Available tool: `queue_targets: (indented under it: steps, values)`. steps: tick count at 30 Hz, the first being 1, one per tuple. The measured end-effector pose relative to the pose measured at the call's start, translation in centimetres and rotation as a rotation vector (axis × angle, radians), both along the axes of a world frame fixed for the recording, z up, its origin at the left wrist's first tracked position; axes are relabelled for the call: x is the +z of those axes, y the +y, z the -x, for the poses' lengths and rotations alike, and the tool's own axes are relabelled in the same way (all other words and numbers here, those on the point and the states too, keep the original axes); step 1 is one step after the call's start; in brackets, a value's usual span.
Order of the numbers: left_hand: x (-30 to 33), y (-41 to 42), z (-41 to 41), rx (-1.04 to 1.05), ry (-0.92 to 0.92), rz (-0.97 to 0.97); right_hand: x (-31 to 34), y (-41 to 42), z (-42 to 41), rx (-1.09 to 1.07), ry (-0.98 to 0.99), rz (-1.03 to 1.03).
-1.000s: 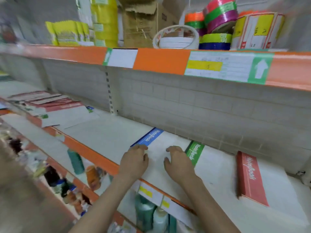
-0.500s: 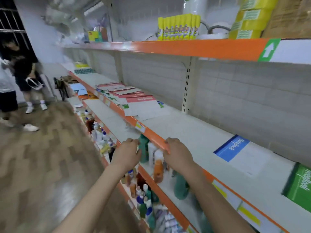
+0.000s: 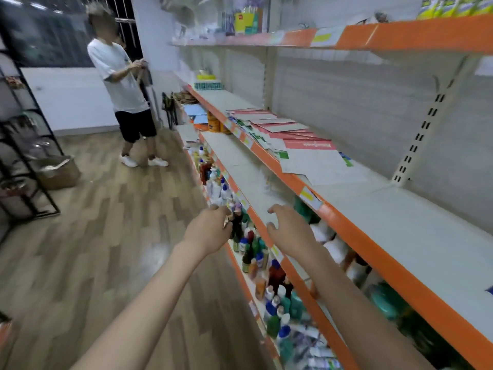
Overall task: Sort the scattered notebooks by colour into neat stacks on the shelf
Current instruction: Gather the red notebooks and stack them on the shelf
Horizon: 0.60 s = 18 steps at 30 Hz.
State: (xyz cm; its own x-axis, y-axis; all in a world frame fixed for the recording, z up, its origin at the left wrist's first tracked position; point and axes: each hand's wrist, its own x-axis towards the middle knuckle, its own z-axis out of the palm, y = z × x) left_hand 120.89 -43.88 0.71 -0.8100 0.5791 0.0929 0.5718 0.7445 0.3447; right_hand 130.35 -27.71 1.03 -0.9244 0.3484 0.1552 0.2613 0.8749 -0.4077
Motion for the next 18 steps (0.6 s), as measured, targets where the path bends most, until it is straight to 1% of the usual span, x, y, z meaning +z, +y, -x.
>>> queue_targets:
  steps: [3, 9, 13, 18]
  values:
    - [-0.5, -0.3, 3.4, 0.019, -0.013, 0.015, -0.5, 0.1, 3.8, 0.01, -0.01, -0.008]
    - [-0.1, 1.0, 12.1, -0.005, 0.0, 0.067, 0.4, 1.8, 13.1, -0.004, 0.047, -0.004]
    - [1.4, 3.2, 17.6, -0.043, 0.006, 0.063, 1.7, 4.1, 18.6, -0.043, 0.103, 0.007]
    - [3.0, 7.3, 23.1, -0.095, 0.068, 0.043, 3.2, 7.7, 23.2, -0.097, 0.148, -0.015]
